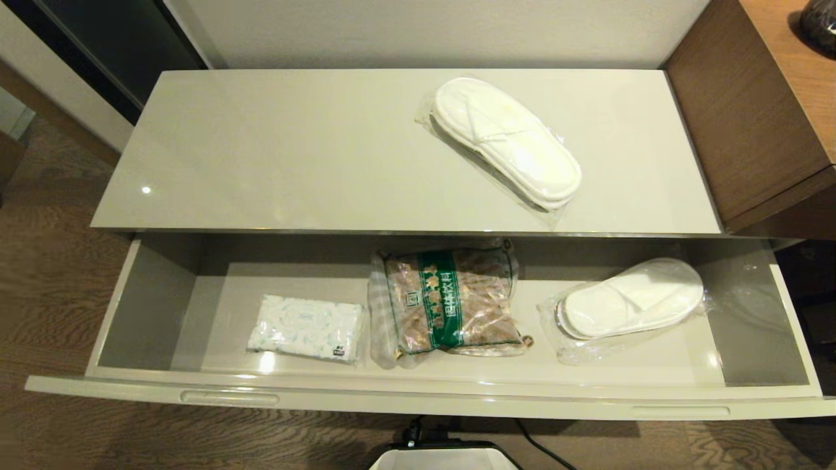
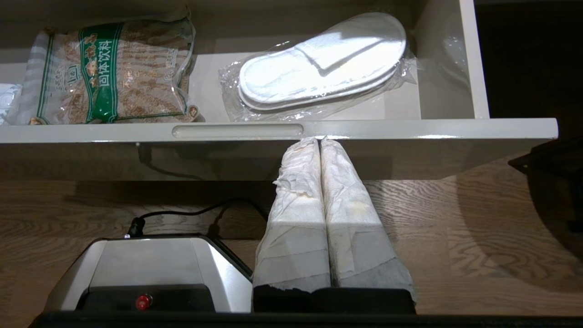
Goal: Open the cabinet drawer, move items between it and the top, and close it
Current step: Pick up the disposable slippers on the table
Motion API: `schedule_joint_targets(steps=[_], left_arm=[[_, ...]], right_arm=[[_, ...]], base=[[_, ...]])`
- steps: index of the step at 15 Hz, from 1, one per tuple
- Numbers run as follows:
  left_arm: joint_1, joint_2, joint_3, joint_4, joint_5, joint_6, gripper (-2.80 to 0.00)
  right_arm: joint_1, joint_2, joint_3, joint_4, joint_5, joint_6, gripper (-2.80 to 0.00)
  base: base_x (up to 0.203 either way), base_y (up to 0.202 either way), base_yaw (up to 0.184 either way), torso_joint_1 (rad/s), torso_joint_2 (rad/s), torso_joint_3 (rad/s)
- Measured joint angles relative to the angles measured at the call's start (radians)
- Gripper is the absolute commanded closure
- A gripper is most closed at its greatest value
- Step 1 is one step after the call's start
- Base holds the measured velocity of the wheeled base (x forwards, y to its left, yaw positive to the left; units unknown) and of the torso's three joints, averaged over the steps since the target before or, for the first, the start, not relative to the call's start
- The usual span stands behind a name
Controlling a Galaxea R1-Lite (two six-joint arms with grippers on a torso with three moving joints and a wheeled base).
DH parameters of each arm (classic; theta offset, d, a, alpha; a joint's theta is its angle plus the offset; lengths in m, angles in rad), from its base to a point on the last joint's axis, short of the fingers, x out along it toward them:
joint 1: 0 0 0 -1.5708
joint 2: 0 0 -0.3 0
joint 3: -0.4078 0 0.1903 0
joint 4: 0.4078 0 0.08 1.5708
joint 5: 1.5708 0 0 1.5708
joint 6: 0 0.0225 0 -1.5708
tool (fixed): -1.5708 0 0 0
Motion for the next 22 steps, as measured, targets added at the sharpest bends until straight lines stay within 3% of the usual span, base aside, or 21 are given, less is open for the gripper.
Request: schedule_joint_targets(steps=[2, 5, 8, 10, 11, 16, 18, 22], left_arm=[[0.003, -0.053, 0.101, -0.211, 0.0, 0.06, 0.0], [0.006, -0.087, 0.295, -0.54, -0.027, 0.064, 0.0], [0.006, -0.097, 0.535, -0.954, -0.054, 0.072, 0.0], [0.006, -0.099, 0.612, -1.187, -0.076, 0.074, 0.0], [0.006, -0.099, 0.632, -1.216, -0.084, 0.071, 0.0], [0.006, -0.1, 0.659, -1.064, -0.098, 0.021, 0.0], [0.006, -0.1, 0.659, -1.063, -0.092, -0.024, 0.0], [0.006, -0.1, 0.66, -1.063, -0.091, -0.029, 0.0]], right_arm=[[0.0, 0.0, 0.0, 0.0, 0.0, 0.0, 0.0], [0.0, 0.0, 0.0, 0.0, 0.0, -0.001, 0.0], [0.0, 0.0, 0.0, 0.0, 0.0, 0.0, 0.0], [0.0, 0.0, 0.0, 0.0, 0.0, 0.0, 0.0], [0.0, 0.0, 0.0, 0.0, 0.0, 0.0, 0.0], [0.0, 0.0, 0.0, 0.0, 0.0, 0.0, 0.0], [0.0, 0.0, 0.0, 0.0, 0.0, 0.0, 0.0], [0.0, 0.0, 0.0, 0.0, 0.0, 0.0, 0.0]], base=[[0.0, 0.0, 0.0, 0.0, 0.0, 0.0], [0.0, 0.0, 0.0, 0.0, 0.0, 0.0], [0.0, 0.0, 0.0, 0.0, 0.0, 0.0], [0.0, 0.0, 0.0, 0.0, 0.0, 0.0], [0.0, 0.0, 0.0, 0.0, 0.0, 0.0], [0.0, 0.0, 0.0, 0.0, 0.0, 0.0], [0.0, 0.0, 0.0, 0.0, 0.0, 0.0], [0.0, 0.0, 0.0, 0.0, 0.0, 0.0]])
